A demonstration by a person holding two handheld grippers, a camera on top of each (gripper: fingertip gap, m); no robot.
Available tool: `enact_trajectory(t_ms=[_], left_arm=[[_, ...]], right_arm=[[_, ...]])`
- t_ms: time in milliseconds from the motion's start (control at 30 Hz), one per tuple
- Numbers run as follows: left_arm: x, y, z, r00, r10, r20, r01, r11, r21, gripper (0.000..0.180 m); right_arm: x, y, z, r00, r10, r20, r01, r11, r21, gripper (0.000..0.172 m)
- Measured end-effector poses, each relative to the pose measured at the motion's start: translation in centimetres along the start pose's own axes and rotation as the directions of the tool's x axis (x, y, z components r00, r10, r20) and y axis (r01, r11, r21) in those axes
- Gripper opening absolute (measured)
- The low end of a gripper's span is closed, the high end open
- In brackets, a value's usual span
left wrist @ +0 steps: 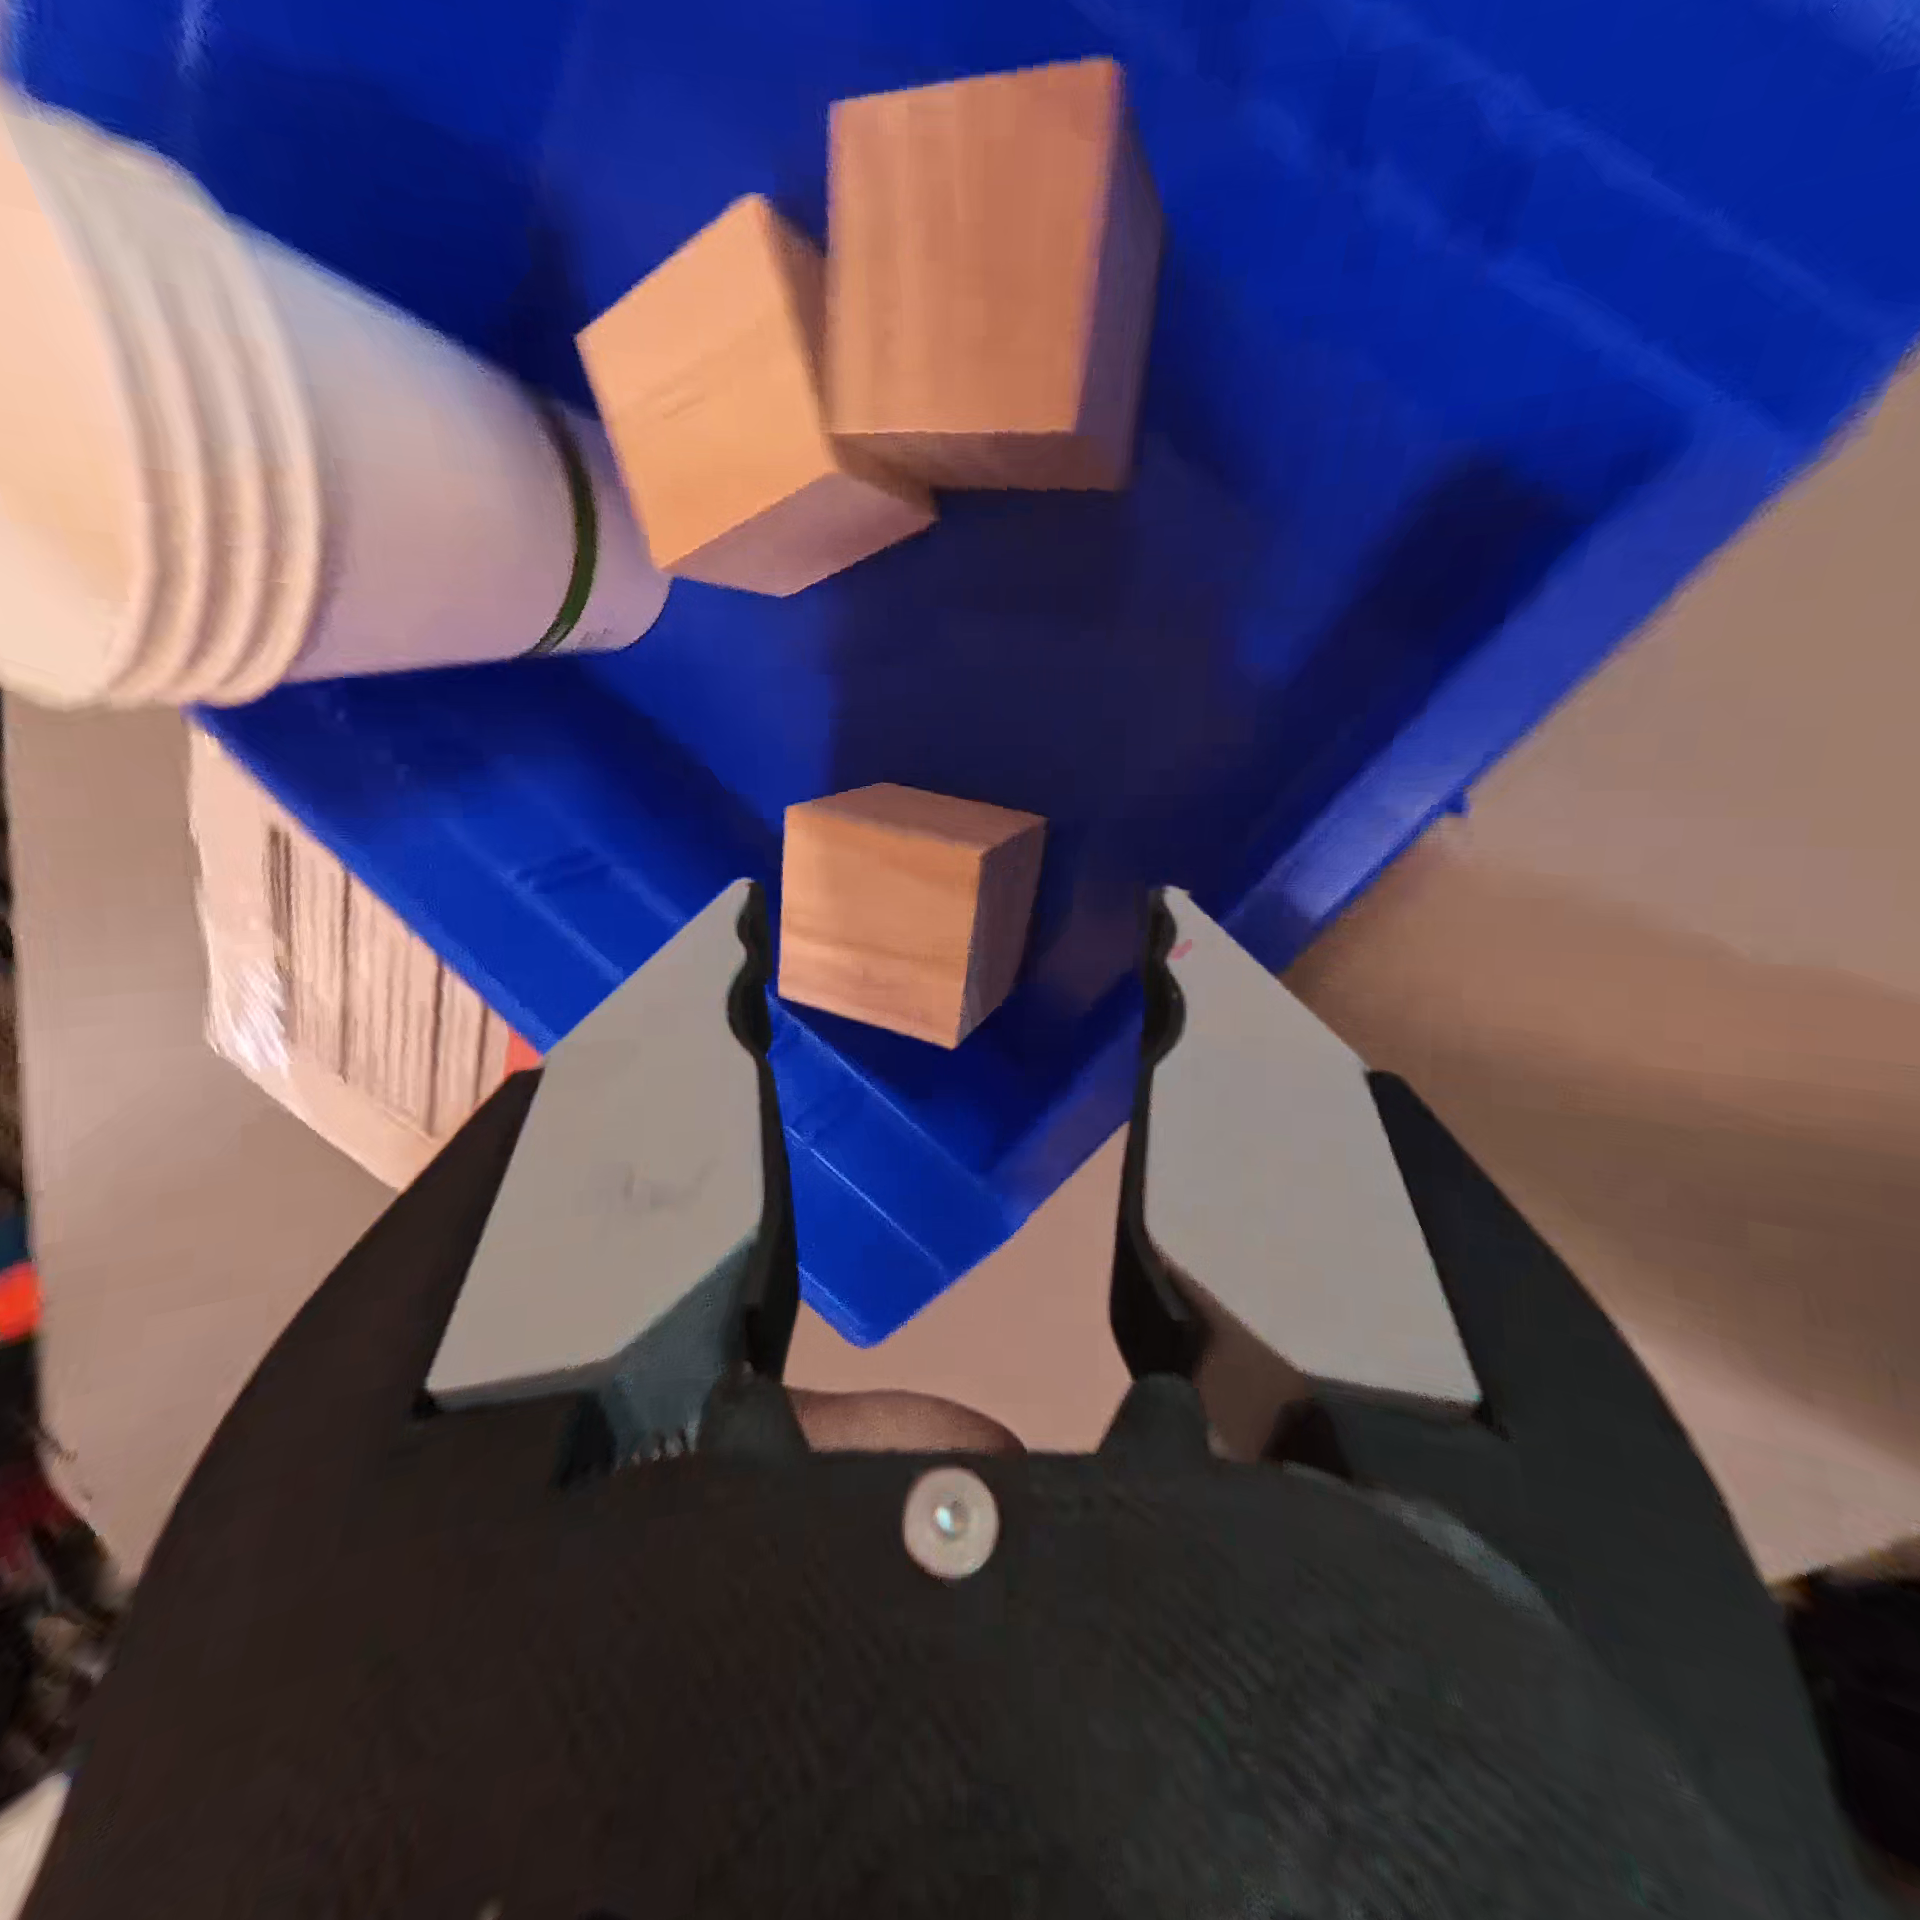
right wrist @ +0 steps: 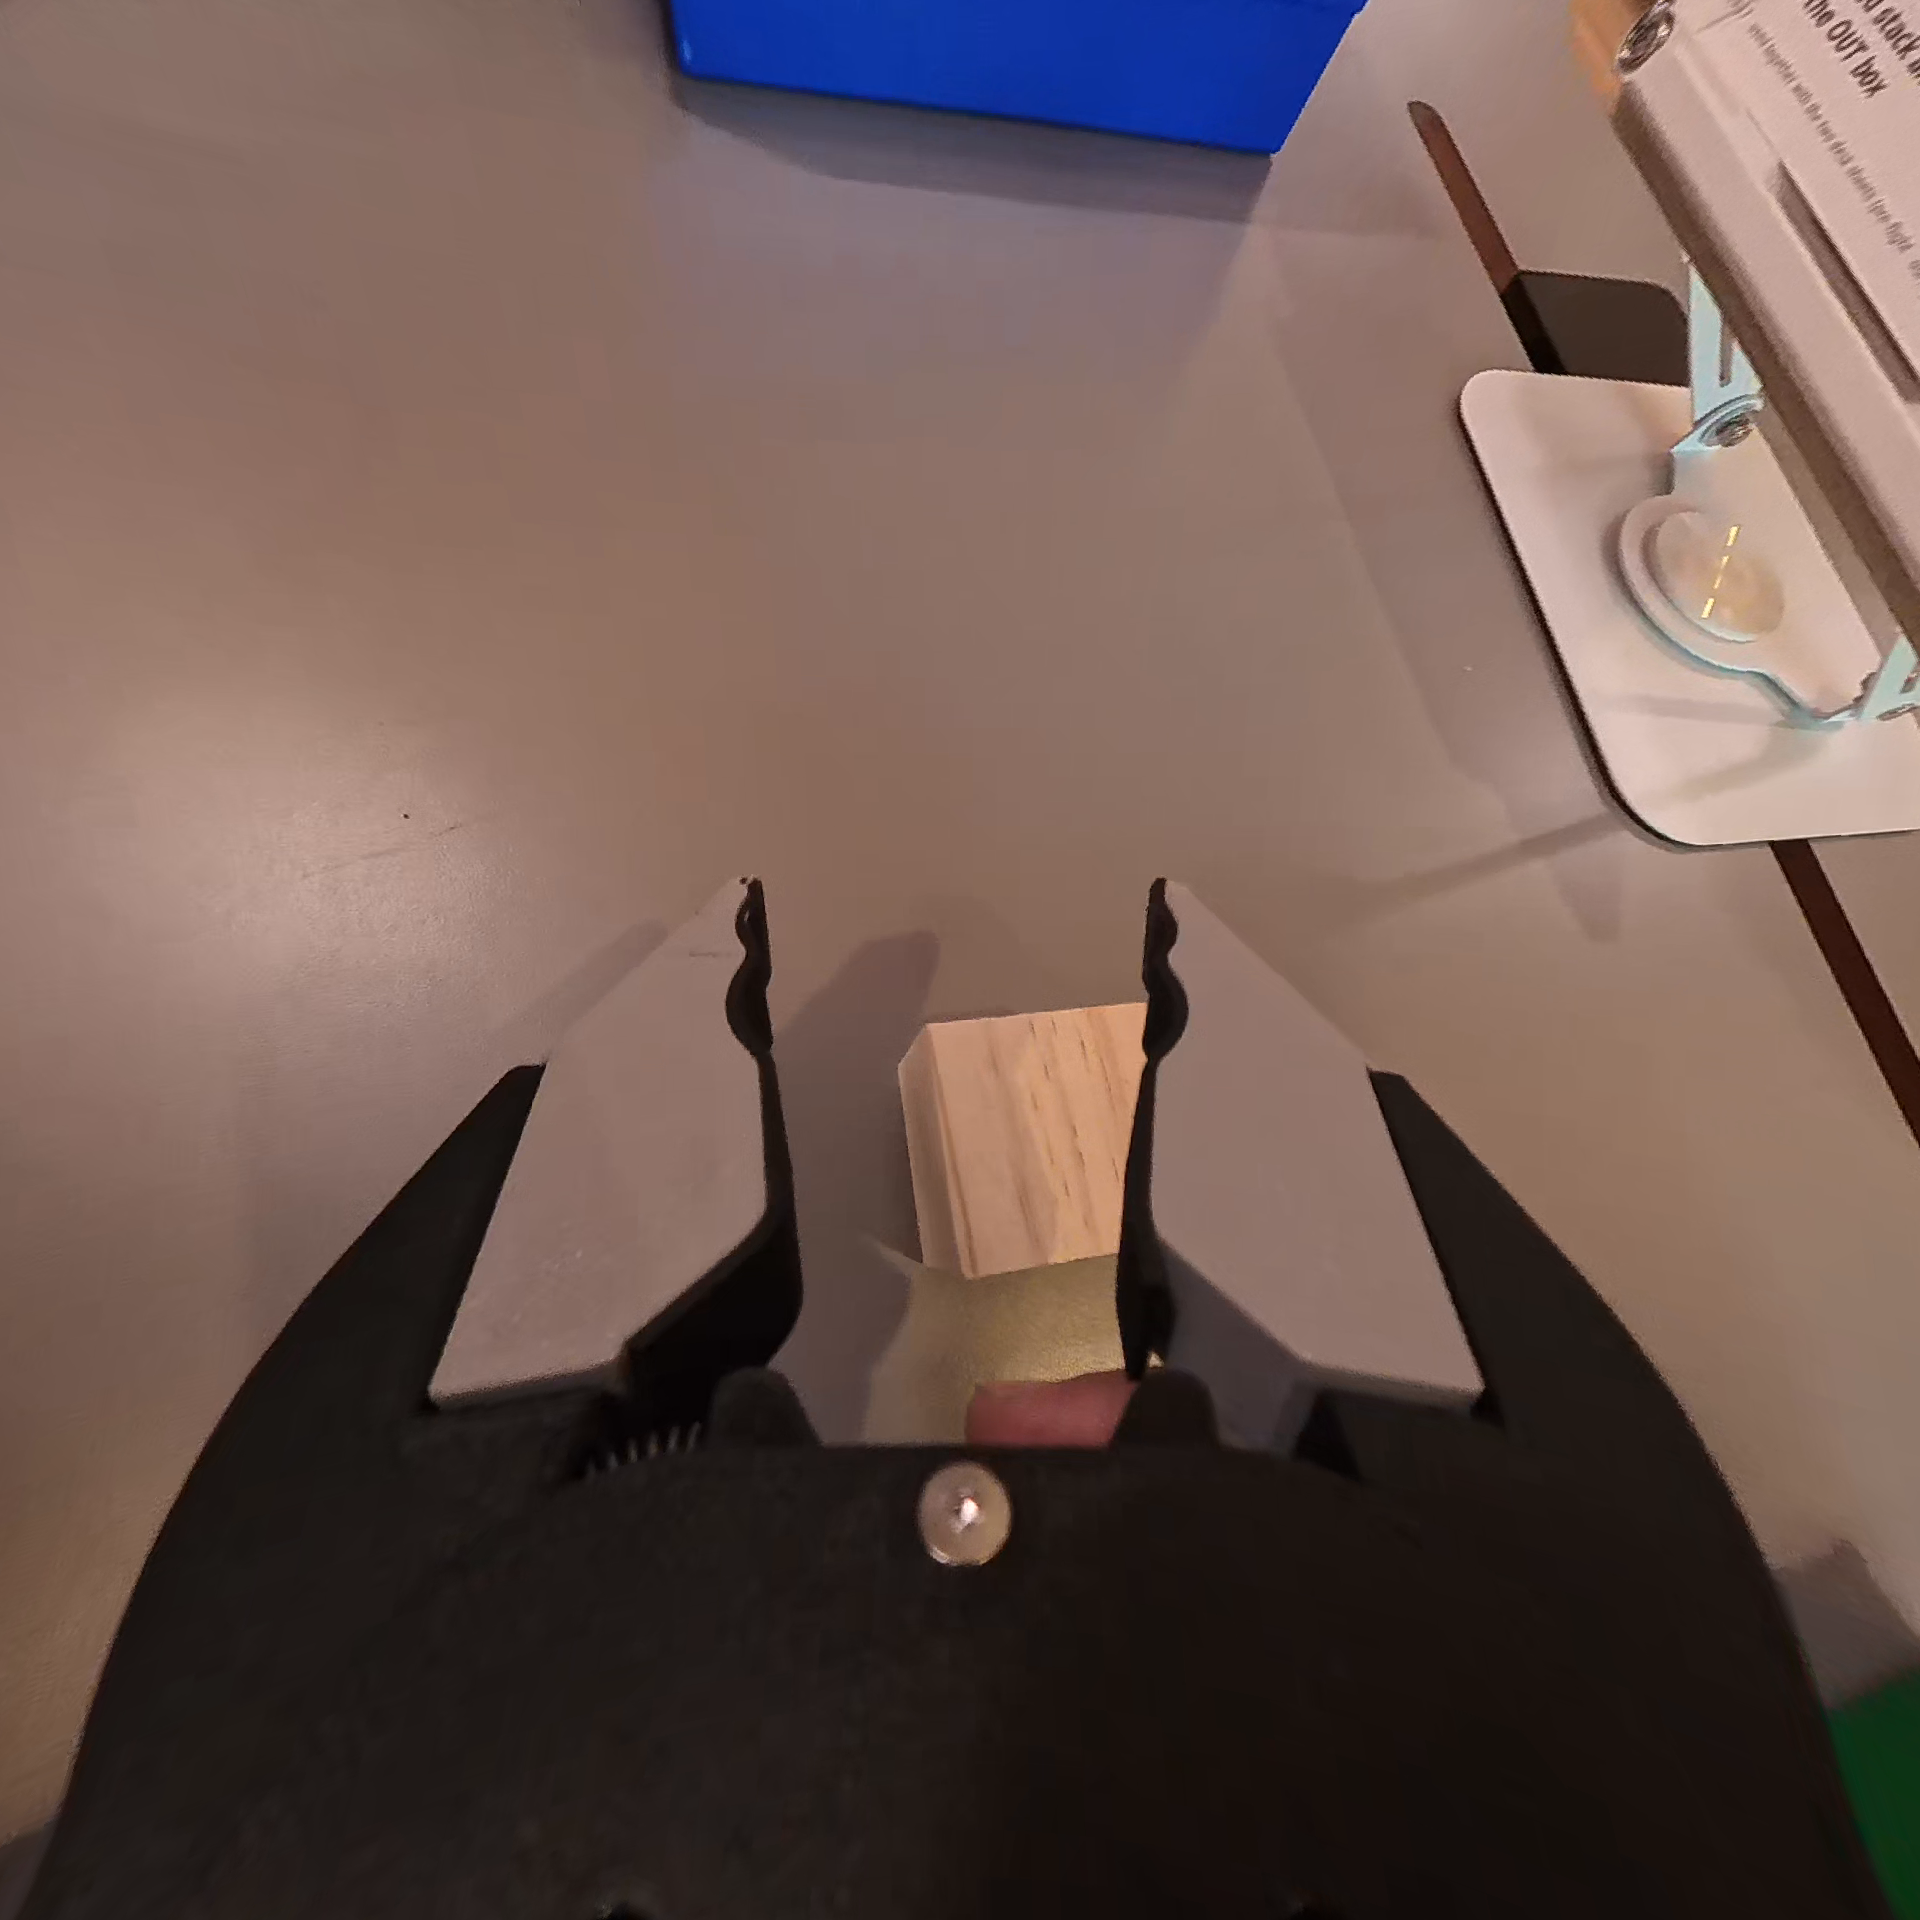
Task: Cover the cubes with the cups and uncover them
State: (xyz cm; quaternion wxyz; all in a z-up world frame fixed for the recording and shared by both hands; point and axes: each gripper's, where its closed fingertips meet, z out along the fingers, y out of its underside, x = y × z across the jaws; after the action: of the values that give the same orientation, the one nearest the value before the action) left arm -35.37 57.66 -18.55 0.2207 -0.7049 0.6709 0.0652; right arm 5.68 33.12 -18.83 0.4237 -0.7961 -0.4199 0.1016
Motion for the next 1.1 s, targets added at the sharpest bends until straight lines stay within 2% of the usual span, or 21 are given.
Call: enact_trajectory(t_ms=[33, 100, 200, 400, 467, 567, 667, 800, 867, 900, 1000, 1100], left_arm=[[0.1, 0.2, 0.2, 0.997, 0.070, -0.014, -0.070, 0.998, 0.000, 0.067], [0.1, 0.4, 1.0, 0.991, 0.123, -0.053, -0.124, 0.992, -0.016, 0.057], [-1.1, 1.6, 2.4, 0.991, 0.116, -0.072, -0.124, 0.985, -0.120, 0.066], [-0.9, 2.9, 5.1, 0.982, 0.078, -0.172, -0.115, 0.969, -0.219, 0.067], [-1.3, 2.9, 5.8, 0.983, 0.098, -0.155, -0.133, 0.963, -0.233, 0.060], [-1.4, 1.5, 5.2, 0.981, 0.143, -0.128, -0.162, 0.974, -0.160, 0.060], [-2.0, -0.1, 2.5, 0.977, 0.210, -0.045, -0.213, 0.974, -0.079, 0.060], [-1.0, -5.8, -3.0, 0.944, 0.305, 0.123, -0.321, 0.937, 0.135, 0.059], [1.3, -10.3, -6.0, 0.910, 0.344, 0.231, -0.403, 0.866, 0.296, 0.060], [2.8, -12.9, -7.5, 0.896, 0.343, 0.282, -0.435, 0.809, 0.395, 0.060], [8.8, -19.6, -11.5, 0.875, 0.301, 0.379, -0.484, 0.582, 0.653, 0.060], [14.0, -24.4, -13.9, 0.864, 0.217, 0.453, -0.503, 0.359, 0.786, 0.059]], right_arm=[[-0.1, 0.1, 0.1, 1.000, 0.001, 0.006, -0.001, 1.000, -0.005, 0.070], [-0.3, 0.3, 0.4, 1.000, -0.002, 0.011, 0.003, 1.000, -0.017, 0.071], [-0.4, 0.3, 0.5, 1.000, -0.004, 0.019, 0.004, 1.000, -0.026, 0.071], [-0.8, 0.2, 0.7, 0.999, -0.001, 0.045, 0.002, 1.000, -0.023, 0.071], [-0.9, 0.1, 0.7, 0.999, -0.001, 0.051, 0.002, 1.000, -0.017, 0.071], [-1.1, -0.2, 0.6, 0.998, -0.002, 0.061, 0.002, 1.000, -0.001, 0.071], [-1.9, -1.2, 0.3, 0.994, 0.005, 0.107, -0.010, 0.999, 0.045, 0.067], [-3.6, -3.4, 0.4, 0.983, 0.011, 0.184, -0.033, 0.992, 0.119, 0.067], [-4.4, -4.8, 0.8, 0.977, 0.017, 0.214, -0.052, 0.986, 0.160, 0.067], [-5.0, -5.8, 0.9, 0.971, 0.022, 0.240, -0.068, 0.980, 0.187, 0.069], [-6.8, -9.1, 1.4, 0.946, 0.045, 0.320, -0.139, 0.951, 0.277, 0.075], [-8.1, -12.3, 1.8, 0.906, 0.103, 0.410, -0.260, 0.899, 0.351, 0.075]])
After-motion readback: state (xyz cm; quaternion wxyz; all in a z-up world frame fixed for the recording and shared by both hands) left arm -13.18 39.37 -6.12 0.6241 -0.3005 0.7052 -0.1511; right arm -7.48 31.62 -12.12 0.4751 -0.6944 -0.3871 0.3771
